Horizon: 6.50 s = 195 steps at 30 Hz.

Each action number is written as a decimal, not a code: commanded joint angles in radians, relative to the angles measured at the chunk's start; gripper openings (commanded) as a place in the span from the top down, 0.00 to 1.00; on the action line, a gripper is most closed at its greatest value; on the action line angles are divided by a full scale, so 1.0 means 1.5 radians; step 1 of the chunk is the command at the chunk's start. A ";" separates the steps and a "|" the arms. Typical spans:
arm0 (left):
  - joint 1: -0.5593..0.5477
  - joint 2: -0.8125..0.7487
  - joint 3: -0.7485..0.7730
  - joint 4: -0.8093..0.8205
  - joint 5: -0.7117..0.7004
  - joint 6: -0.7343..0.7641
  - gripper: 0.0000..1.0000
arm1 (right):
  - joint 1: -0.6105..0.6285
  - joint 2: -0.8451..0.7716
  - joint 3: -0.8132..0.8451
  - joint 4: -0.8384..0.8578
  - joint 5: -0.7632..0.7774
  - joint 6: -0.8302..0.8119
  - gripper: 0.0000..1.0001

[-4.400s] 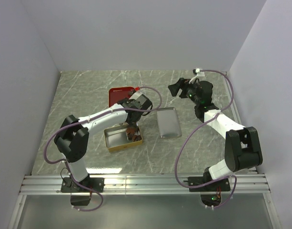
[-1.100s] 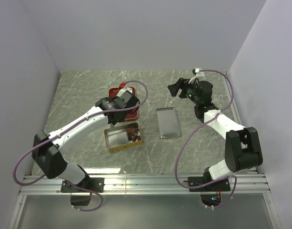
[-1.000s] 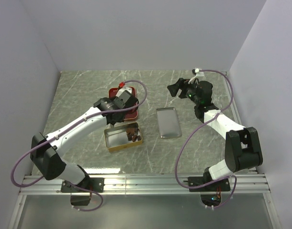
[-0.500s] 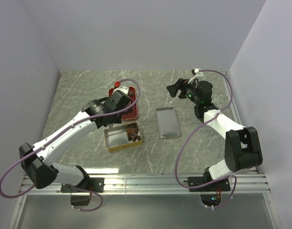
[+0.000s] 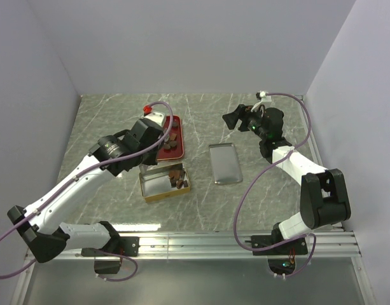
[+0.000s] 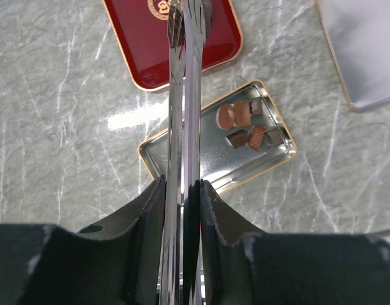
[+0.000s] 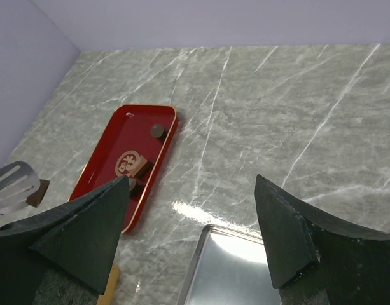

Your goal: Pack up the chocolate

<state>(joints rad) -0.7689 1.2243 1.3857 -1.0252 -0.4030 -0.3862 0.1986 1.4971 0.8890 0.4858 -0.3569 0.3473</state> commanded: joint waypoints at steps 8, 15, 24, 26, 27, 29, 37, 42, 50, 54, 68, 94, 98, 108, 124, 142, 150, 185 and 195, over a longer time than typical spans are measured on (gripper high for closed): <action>0.001 -0.038 0.031 -0.027 0.052 0.005 0.70 | 0.005 -0.015 0.011 0.022 -0.002 -0.002 0.14; 0.001 -0.065 0.050 -0.034 0.119 0.024 0.69 | 0.004 -0.015 0.012 0.016 0.002 -0.007 0.14; 0.000 -0.063 0.054 -0.074 0.138 0.024 0.69 | 0.005 -0.016 0.016 0.010 0.004 -0.007 0.14; 0.001 -0.065 0.054 -0.090 0.133 0.017 0.69 | 0.005 -0.016 0.017 0.010 0.004 -0.008 0.14; 0.001 -0.065 0.057 -0.097 0.130 0.013 0.69 | 0.005 -0.016 0.017 0.010 0.003 -0.008 0.14; 0.000 -0.066 0.064 -0.122 0.125 0.005 0.69 | 0.005 -0.014 0.017 0.010 0.003 -0.008 0.14; 0.000 -0.066 0.063 -0.152 0.176 -0.011 0.68 | 0.004 -0.010 0.018 0.008 0.005 -0.009 0.14; 0.001 -0.058 0.054 -0.173 0.192 -0.024 0.69 | 0.005 -0.010 0.018 0.007 0.007 -0.011 0.14; 0.001 -0.054 0.040 -0.189 0.180 -0.033 0.62 | 0.005 -0.002 0.022 0.005 0.004 -0.011 0.14; 0.001 -0.050 0.040 -0.177 0.181 -0.031 0.59 | 0.005 0.000 0.023 0.005 0.003 -0.011 0.14; 0.001 -0.045 -0.015 -0.051 0.041 -0.037 0.64 | 0.005 -0.001 0.019 0.010 0.002 -0.011 0.14; 0.021 0.173 0.024 0.114 -0.062 0.058 0.53 | 0.003 -0.042 0.004 -0.010 0.049 -0.037 0.14; 0.031 0.183 0.025 0.115 -0.037 0.067 0.53 | 0.001 -0.047 0.009 -0.014 0.055 -0.044 0.13; 0.044 0.235 0.033 0.072 -0.040 0.082 0.53 | -0.018 -0.040 0.015 -0.012 0.048 -0.038 0.13; 0.052 0.225 0.037 0.040 0.014 0.109 0.52 | -0.023 -0.033 0.017 -0.012 0.042 -0.033 0.13; 0.051 0.197 0.025 0.013 0.017 0.110 0.53 | -0.023 -0.040 0.011 0.000 0.033 -0.026 0.13; 0.053 0.225 0.045 0.024 0.022 0.129 0.53 | -0.023 -0.036 0.016 -0.002 0.035 -0.029 0.13; 0.078 0.277 0.061 0.054 0.038 0.149 0.61 | -0.025 -0.005 0.027 -0.009 0.036 -0.032 0.13; 0.079 0.253 0.070 0.030 0.016 0.137 0.70 | -0.027 -0.006 0.027 -0.009 0.035 -0.030 0.13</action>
<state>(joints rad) -0.6540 1.6390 1.4376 -0.9695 -0.3618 -0.1768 0.1692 1.4906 0.8913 0.4473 -0.3038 0.3023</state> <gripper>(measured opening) 0.326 0.867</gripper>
